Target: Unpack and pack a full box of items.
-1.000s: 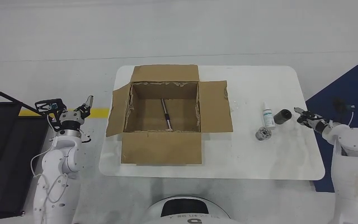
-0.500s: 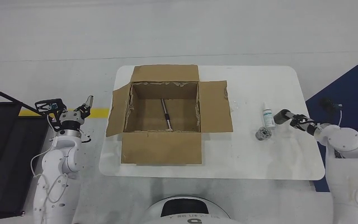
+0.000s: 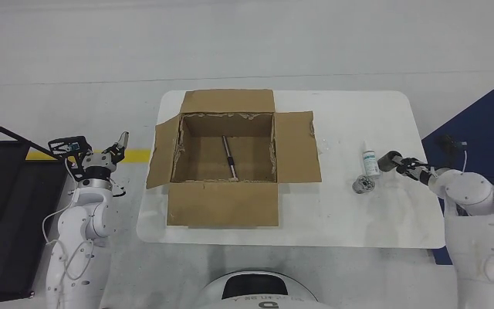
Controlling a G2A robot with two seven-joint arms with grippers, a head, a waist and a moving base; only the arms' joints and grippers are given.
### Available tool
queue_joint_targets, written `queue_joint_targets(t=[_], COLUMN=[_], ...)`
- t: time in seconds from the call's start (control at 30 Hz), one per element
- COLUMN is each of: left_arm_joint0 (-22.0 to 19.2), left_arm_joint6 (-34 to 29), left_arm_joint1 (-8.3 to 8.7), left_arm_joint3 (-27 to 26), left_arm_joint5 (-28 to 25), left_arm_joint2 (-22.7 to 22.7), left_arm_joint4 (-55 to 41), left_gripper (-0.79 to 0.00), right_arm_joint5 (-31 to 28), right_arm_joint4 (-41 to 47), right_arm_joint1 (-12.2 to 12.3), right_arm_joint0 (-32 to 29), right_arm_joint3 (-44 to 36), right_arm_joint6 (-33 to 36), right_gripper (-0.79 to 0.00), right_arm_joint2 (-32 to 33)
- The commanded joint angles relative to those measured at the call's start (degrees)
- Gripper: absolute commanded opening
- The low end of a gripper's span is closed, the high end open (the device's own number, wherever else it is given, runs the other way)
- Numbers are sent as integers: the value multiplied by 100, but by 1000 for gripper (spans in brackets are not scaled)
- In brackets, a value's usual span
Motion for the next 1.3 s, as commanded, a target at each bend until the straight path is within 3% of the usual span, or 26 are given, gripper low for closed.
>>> queue_joint_targets(t=[0.0, 0.57, 1.0, 1.07, 1.1, 1.27], left_arm_joint0=[0, 0, 0, 0, 0, 0], left_arm_joint6=[0, 0, 0, 0, 0, 0], left_arm_joint1=[0, 0, 0, 0, 0, 0], left_arm_joint3=[0, 0, 0, 0, 0, 0], left_arm_joint5=[0, 0, 0, 0, 0, 0], left_arm_joint2=[0, 0, 0, 0, 0, 0], left_arm_joint4=[0, 0, 0, 0, 0, 0], left_gripper=[0, 0, 0, 0, 0, 0], right_arm_joint5=[-17, -659, -639, -600, -527, -165], right_arm_joint4=[58, 1231, 1014, 1136, 1114, 636], right_arm_joint1=[5, 37, 112, 116, 124, 172], right_arm_joint0=[-45, -413, -36, -10, -22, -140], right_arm_joint3=[-22, -14, 383, 436, 461, 368], right_arm_joint6=[-18, -310, -233, -312, -354, -179], right_gripper=[-785, -785, -785, -299, 0, 0], right_arm_joint2=[51, 768, 576, 646, 693, 649])
